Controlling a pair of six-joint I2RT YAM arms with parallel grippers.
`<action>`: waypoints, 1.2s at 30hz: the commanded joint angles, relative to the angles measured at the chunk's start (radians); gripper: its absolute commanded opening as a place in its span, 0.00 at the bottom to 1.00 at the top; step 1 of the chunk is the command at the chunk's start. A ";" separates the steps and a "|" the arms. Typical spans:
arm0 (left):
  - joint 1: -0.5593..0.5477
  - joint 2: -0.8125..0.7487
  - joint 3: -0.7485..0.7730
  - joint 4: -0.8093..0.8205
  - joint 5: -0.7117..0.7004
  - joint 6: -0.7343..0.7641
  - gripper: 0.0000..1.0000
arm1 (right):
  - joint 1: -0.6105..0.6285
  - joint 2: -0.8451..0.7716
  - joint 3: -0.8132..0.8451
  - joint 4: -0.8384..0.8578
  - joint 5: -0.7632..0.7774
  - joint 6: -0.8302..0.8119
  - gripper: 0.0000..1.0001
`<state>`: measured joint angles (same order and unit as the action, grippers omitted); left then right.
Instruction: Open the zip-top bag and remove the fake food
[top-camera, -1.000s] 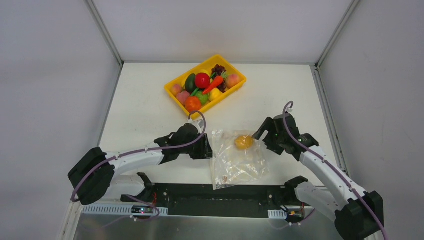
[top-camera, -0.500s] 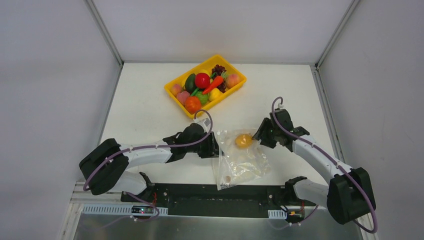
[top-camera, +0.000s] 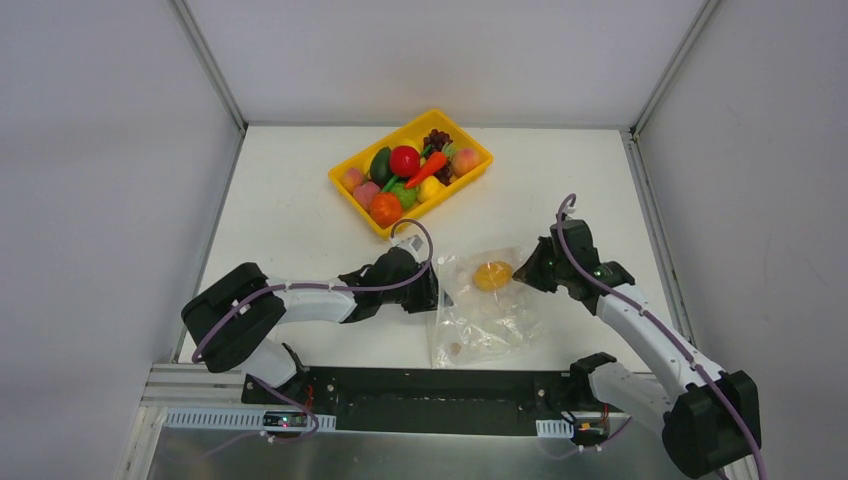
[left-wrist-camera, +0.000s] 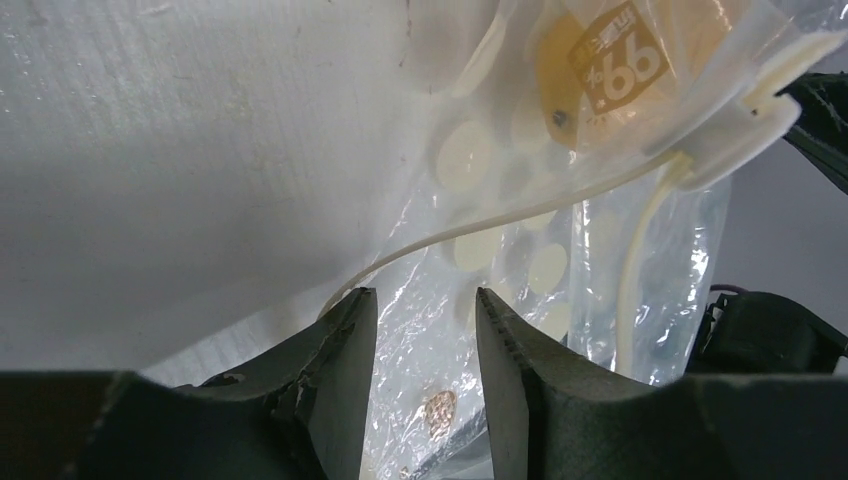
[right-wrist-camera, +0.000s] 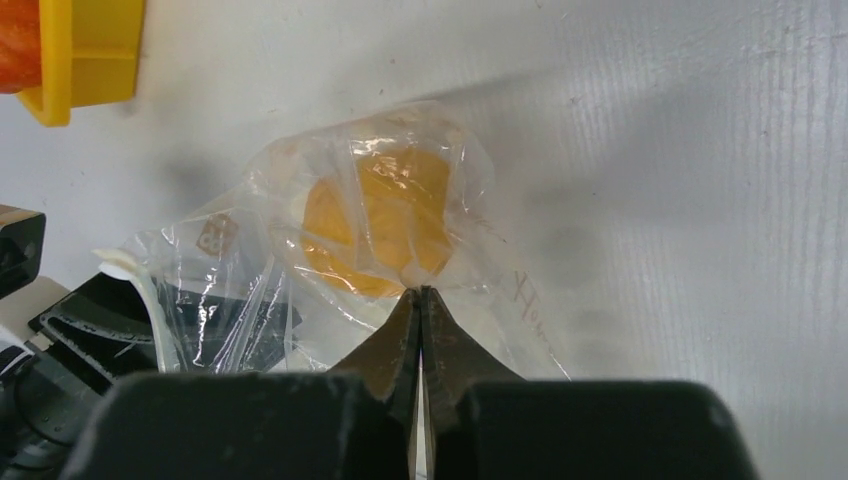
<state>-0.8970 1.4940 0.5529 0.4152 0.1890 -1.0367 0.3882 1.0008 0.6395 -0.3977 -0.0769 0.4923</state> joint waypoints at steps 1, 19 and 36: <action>0.002 -0.012 -0.018 -0.005 -0.097 0.004 0.42 | -0.004 -0.036 0.047 -0.024 -0.071 -0.006 0.00; 0.031 0.098 -0.218 0.605 -0.014 -0.041 0.62 | -0.002 -0.204 -0.049 -0.135 -0.128 0.032 0.00; 0.030 0.003 -0.199 0.458 0.000 0.026 0.68 | -0.076 0.058 0.130 -0.183 0.219 -0.005 0.80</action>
<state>-0.8753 1.5105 0.3443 0.8684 0.1585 -1.0309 0.3557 0.9649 0.7559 -0.5869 0.0719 0.5186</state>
